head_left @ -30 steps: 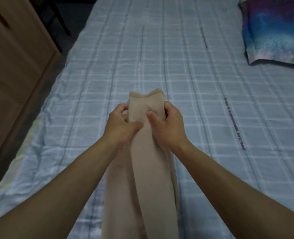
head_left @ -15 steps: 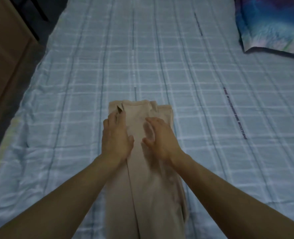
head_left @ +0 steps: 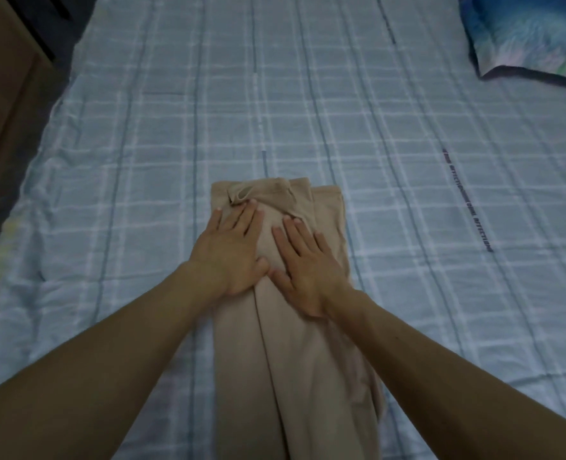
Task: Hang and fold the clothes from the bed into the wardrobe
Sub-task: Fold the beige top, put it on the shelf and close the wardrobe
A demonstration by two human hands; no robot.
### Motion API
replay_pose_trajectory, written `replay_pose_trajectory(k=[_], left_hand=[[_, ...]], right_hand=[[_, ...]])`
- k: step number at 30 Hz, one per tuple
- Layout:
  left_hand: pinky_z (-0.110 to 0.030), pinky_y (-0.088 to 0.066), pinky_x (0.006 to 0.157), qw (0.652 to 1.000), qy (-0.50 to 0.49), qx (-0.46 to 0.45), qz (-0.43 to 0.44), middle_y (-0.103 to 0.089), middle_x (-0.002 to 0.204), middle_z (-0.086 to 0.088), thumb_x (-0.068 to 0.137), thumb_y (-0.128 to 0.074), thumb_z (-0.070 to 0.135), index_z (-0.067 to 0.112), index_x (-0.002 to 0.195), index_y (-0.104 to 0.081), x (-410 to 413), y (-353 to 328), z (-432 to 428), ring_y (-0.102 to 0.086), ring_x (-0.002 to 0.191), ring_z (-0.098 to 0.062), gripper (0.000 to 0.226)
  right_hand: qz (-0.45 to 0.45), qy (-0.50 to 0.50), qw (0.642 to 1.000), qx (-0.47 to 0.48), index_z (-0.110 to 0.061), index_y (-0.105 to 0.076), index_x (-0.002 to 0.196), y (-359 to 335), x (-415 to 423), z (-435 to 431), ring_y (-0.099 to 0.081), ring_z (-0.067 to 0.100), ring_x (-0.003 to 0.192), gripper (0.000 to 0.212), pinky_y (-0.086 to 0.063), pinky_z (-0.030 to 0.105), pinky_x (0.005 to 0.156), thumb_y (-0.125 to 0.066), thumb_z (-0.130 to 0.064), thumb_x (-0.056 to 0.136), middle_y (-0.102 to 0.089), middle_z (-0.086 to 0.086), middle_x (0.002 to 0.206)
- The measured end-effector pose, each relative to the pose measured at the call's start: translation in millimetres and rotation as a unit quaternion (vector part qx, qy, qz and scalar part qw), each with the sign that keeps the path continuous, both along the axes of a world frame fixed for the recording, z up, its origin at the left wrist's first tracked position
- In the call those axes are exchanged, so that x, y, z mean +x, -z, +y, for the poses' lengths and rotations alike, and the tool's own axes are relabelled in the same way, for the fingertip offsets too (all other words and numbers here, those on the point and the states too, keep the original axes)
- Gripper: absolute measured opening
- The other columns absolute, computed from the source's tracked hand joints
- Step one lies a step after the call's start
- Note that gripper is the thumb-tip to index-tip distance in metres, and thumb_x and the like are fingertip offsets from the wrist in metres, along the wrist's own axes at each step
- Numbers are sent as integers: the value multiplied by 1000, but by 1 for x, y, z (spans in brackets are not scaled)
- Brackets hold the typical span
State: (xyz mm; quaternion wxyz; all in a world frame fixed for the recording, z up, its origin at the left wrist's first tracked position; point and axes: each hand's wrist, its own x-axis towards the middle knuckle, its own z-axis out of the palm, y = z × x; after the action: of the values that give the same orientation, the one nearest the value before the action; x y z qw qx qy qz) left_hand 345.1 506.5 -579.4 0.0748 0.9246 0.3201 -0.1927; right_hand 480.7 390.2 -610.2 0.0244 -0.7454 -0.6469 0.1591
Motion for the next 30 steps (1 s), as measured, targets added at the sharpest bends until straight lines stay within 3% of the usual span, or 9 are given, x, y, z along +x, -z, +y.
replay_pose_trajectory(k=[3,9,13,16,20,22,27,30], left_hand=[[-48,10,121,1000,6,-1,13,23,162,-8,96,-29,54,12,155,14,2,2,1,16,151,-22,85],[-51,5,121,997,53,51,-36,7,165,-8,102,-23,40,10,156,2,-12,-10,-38,13,151,-24,67],[-51,-4,121,991,87,50,-91,-17,163,-12,102,-27,40,4,154,-19,-34,-9,-89,-8,152,-27,64],[-52,-15,121,990,69,29,-121,-32,158,-14,100,-16,44,2,150,-33,-46,-8,-138,-24,149,-28,67],[-47,5,122,997,31,-32,-62,3,165,-8,89,6,45,9,156,-1,-57,-15,-198,4,153,-21,76],[-46,6,122,998,13,-43,-44,12,165,-7,83,8,47,11,155,8,-62,-14,-213,11,152,-20,81],[-47,5,122,999,-5,-36,-24,18,163,-8,100,-24,44,11,154,13,-58,2,-215,16,151,-20,74],[-48,4,122,999,7,-24,-24,18,164,-8,101,-28,45,11,155,12,-59,11,-212,15,151,-20,76]], right_hand=[[-7,7,1000,-23,-20,4,156,1,-2,2,16,18,150,83,8,44,120,-1,-63,86,12,4,164],[-13,-3,1000,-18,-13,-3,157,-13,-9,-20,11,22,151,71,8,44,119,-28,-49,102,4,9,165],[1,-19,1000,16,-8,-15,156,-13,-20,-69,0,23,152,72,2,44,122,-17,-53,100,-9,10,164],[4,-36,999,37,-6,-21,154,-14,-25,-117,-3,23,152,67,0,44,123,-18,-49,102,-14,11,163],[14,-23,998,51,-4,-26,153,-15,-50,-169,-6,24,152,68,-3,44,122,-12,-48,103,-19,12,161],[9,-22,999,44,-6,-22,153,-11,-57,-182,-3,23,152,67,-4,45,122,-12,-48,102,-16,11,162],[7,0,999,51,-7,-12,155,5,-62,-184,6,21,152,67,-3,45,123,-14,-46,101,-4,9,164],[3,6,998,60,-6,-15,155,14,-63,-182,3,21,152,67,-4,45,123,-16,-45,101,-8,10,164]])
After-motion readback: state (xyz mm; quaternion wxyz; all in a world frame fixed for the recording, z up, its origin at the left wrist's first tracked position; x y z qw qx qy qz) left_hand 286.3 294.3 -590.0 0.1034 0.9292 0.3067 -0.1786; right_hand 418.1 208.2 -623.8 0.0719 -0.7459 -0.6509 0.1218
